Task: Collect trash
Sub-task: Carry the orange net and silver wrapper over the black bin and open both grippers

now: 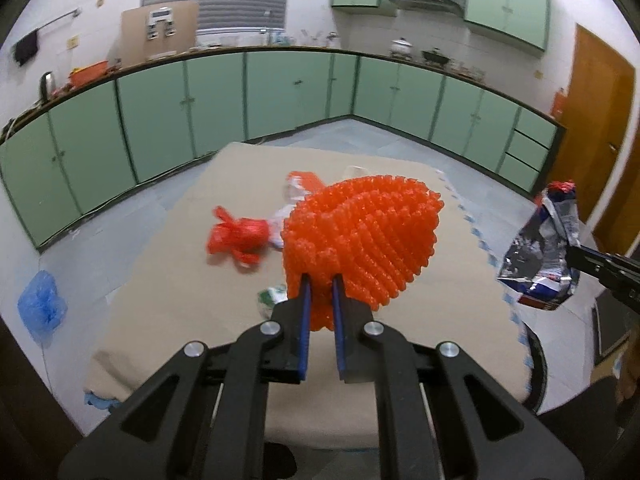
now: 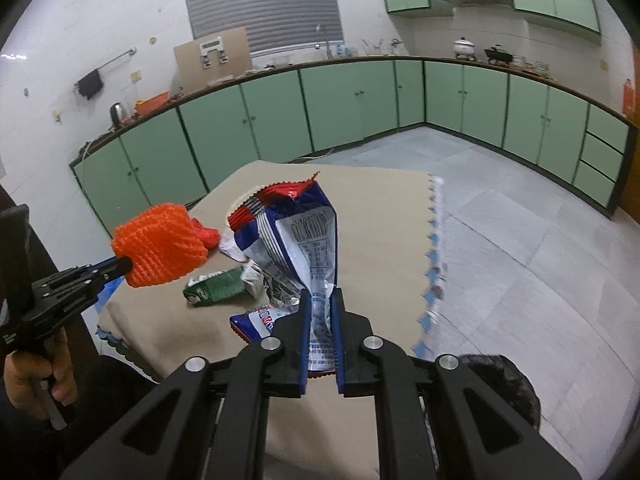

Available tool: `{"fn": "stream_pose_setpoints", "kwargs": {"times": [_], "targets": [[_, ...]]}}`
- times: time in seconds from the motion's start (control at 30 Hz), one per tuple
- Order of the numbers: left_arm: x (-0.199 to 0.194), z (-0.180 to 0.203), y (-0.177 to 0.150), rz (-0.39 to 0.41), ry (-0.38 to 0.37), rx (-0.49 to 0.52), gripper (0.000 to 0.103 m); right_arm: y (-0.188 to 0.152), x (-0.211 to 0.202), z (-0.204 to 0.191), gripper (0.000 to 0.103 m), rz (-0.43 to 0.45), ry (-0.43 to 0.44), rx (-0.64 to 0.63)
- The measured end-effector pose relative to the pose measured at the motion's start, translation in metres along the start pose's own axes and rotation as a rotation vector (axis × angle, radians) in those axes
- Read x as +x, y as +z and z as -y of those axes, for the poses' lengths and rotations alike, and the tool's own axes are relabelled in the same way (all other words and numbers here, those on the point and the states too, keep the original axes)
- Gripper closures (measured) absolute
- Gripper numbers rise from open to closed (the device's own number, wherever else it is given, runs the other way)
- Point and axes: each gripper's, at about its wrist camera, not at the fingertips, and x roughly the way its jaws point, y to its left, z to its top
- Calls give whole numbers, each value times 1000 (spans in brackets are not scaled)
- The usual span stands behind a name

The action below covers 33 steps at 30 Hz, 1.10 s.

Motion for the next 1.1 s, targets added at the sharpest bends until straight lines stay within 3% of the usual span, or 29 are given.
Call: {"fn": "stream_pose_setpoints", "kwargs": {"times": [0.43, 0.7, 0.93, 1.1], "targets": [[1, 144, -26, -47, -236, 201, 94, -61, -57, 95, 93, -35, -173, 192], [32, 228, -48, -123, -359, 323, 95, -105, -67, 158, 93, -76, -292, 311], [73, 287, -75, -203, -399, 411, 95, -140, -55, 203, 93, -134, -337, 416], [113, 318, -93, -257, -374, 461, 94, -160, -19, 230, 93, -219, -360, 470]]}}
